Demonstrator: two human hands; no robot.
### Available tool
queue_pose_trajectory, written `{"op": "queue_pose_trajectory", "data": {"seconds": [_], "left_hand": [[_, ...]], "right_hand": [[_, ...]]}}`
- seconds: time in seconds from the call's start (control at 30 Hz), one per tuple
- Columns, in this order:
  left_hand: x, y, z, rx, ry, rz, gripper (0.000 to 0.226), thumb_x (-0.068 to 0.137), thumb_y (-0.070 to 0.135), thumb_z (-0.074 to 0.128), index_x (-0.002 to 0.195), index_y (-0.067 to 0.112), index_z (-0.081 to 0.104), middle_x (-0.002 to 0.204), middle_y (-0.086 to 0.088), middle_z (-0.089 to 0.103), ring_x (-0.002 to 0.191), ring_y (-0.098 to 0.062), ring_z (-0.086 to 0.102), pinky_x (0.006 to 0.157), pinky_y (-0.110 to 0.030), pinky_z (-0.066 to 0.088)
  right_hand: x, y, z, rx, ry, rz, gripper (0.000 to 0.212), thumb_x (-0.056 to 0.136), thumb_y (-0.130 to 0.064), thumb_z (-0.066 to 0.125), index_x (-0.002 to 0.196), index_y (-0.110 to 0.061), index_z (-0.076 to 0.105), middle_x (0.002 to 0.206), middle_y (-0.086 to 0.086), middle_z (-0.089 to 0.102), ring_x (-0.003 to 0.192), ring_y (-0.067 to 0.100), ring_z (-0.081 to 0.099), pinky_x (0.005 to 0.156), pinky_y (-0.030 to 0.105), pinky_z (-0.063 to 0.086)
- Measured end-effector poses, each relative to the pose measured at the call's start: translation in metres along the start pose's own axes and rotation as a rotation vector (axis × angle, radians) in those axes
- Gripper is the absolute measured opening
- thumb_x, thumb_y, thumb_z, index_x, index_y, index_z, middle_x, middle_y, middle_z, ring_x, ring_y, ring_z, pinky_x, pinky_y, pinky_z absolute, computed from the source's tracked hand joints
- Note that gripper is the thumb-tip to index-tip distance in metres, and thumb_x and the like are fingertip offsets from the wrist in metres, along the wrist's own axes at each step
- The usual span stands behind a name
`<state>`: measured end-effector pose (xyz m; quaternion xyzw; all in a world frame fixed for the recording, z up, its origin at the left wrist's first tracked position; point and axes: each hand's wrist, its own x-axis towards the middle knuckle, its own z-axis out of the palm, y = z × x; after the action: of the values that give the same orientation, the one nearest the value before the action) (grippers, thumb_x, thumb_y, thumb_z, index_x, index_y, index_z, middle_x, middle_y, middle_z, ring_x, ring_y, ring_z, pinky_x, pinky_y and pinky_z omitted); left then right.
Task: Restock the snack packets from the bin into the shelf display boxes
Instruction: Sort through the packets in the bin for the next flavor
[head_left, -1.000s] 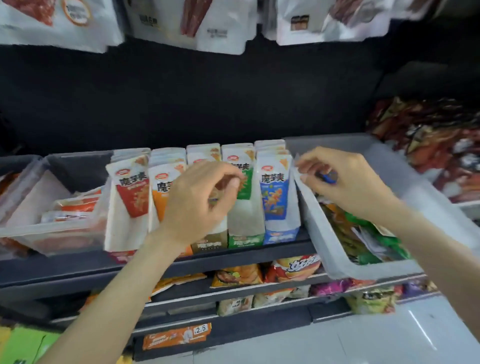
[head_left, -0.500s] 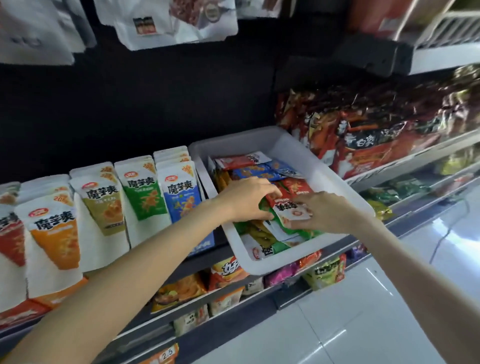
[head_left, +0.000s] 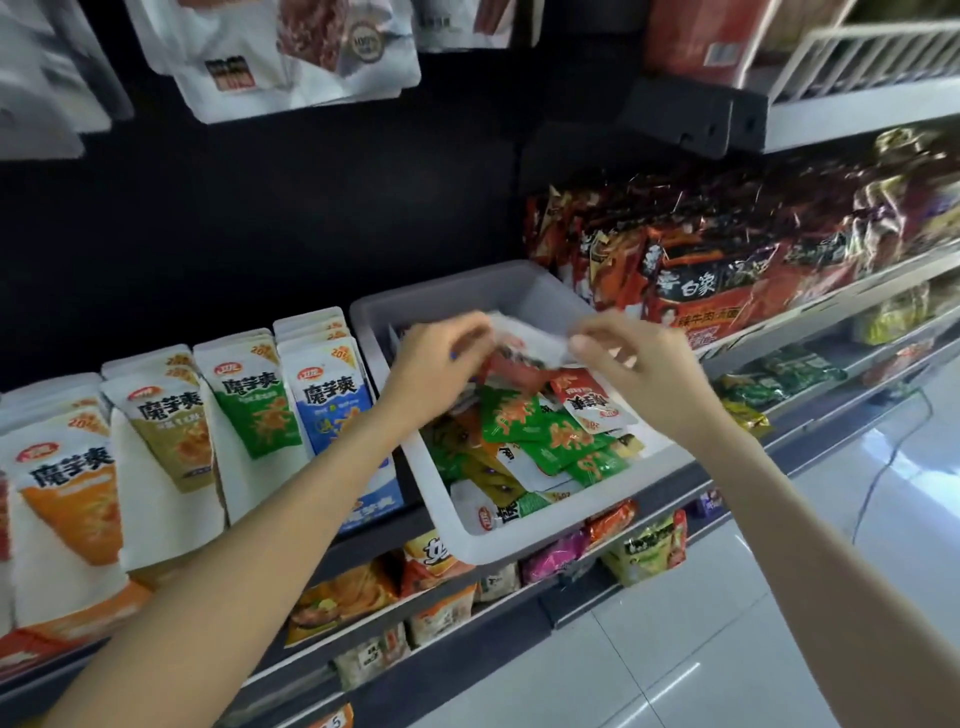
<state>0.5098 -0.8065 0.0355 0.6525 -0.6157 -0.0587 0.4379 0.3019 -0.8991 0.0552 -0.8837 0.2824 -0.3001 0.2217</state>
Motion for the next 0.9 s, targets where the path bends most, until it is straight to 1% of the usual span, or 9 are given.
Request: {"op": "queue_pose_trajectory", "data": {"seconds": [0.13,0.23,0.4,0.5,0.57,0.63,0.7,0.8,0.9], "left_hand": [[0.001,0.006,-0.033,-0.006,0.363,-0.104,0.019,0.094,0.025,0.057,0.092,0.012,0.071,0.085,0.005,0.071,0.075,0.000,0.064,0.067,-0.013,0.050],[-0.002,0.007,-0.043,0.017,0.370,-0.156,0.023,0.094,0.025,0.057,0.089,0.007,0.069,0.085,0.000,0.073,0.073,-0.003,0.066,0.067,-0.020,0.055],[-0.013,0.019,-0.049,-0.392,0.306,-0.332,0.014,0.090,0.020,0.061,0.089,0.006,0.062,0.087,-0.008,0.071,0.083,-0.023,0.069,0.074,-0.048,0.058],[-0.024,0.032,-0.057,-0.473,0.297,-0.285,0.015,0.089,0.022,0.062,0.086,0.007,0.060,0.088,-0.010,0.069,0.088,-0.025,0.067,0.083,-0.045,0.055],[-0.032,0.037,-0.067,-0.425,0.261,-0.210,0.015,0.093,0.028,0.058,0.093,0.014,0.064,0.095,-0.001,0.069,0.094,-0.011,0.065,0.086,-0.026,0.050],[-0.039,0.037,-0.081,-0.351,0.274,-0.176,0.017,0.095,0.031,0.055,0.105,0.021,0.064,0.104,0.009,0.067,0.098,0.003,0.059,0.084,-0.011,0.044],[-0.046,0.030,-0.096,-0.299,0.314,-0.201,0.023,0.092,0.030,0.060,0.113,0.023,0.061,0.109,0.012,0.064,0.100,0.005,0.057,0.087,-0.013,0.045],[-0.058,0.022,-0.112,-0.294,0.282,-0.279,0.027,0.087,0.030,0.067,0.113,0.027,0.059,0.104,0.012,0.066,0.096,0.001,0.061,0.083,-0.017,0.050],[-0.069,0.020,-0.120,-0.340,0.138,-0.369,0.034,0.083,0.032,0.070,0.114,0.031,0.056,0.103,0.011,0.066,0.090,-0.003,0.066,0.073,-0.017,0.054]], "right_hand": [[0.002,-0.026,-0.005,0.076,0.266,-0.067,0.021,0.088,-0.031,0.064,0.105,-0.019,0.064,0.096,-0.011,0.064,0.082,0.001,0.059,0.069,0.015,0.046],[0.000,-0.054,0.013,0.069,0.254,-0.183,0.022,0.086,-0.031,0.067,0.103,-0.017,0.068,0.094,-0.005,0.066,0.076,0.004,0.061,0.066,0.022,0.051],[0.013,-0.090,0.060,-0.353,0.200,-0.163,0.062,0.071,-0.055,0.072,0.119,-0.019,0.056,0.112,0.001,0.059,0.092,0.019,0.059,0.069,0.031,0.048],[0.021,-0.105,0.073,-0.482,0.368,-0.204,0.037,0.076,-0.033,0.074,0.104,-0.014,0.060,0.089,0.003,0.064,0.072,0.024,0.063,0.051,0.029,0.043],[0.027,-0.104,0.073,-0.340,0.385,-0.187,0.018,0.084,-0.019,0.066,0.101,-0.014,0.062,0.077,0.002,0.067,0.064,0.026,0.064,0.049,0.031,0.045],[0.034,-0.104,0.066,0.143,0.236,-0.004,0.016,0.087,-0.020,0.065,0.102,-0.016,0.060,0.082,-0.001,0.070,0.071,0.021,0.068,0.062,0.041,0.055],[0.038,-0.109,0.060,0.512,0.099,0.147,0.024,0.086,-0.019,0.068,0.107,-0.016,0.057,0.092,-0.006,0.071,0.080,0.012,0.069,0.072,0.041,0.058],[0.039,-0.122,0.059,0.603,0.049,0.140,0.033,0.085,-0.014,0.070,0.111,-0.016,0.050,0.088,-0.012,0.069,0.076,0.003,0.068,0.065,0.028,0.057],[0.040,-0.135,0.068,0.673,-0.015,0.103,0.033,0.085,-0.014,0.070,0.110,-0.019,0.049,0.095,0.000,0.072,0.082,0.017,0.071,0.071,0.040,0.058]]}}
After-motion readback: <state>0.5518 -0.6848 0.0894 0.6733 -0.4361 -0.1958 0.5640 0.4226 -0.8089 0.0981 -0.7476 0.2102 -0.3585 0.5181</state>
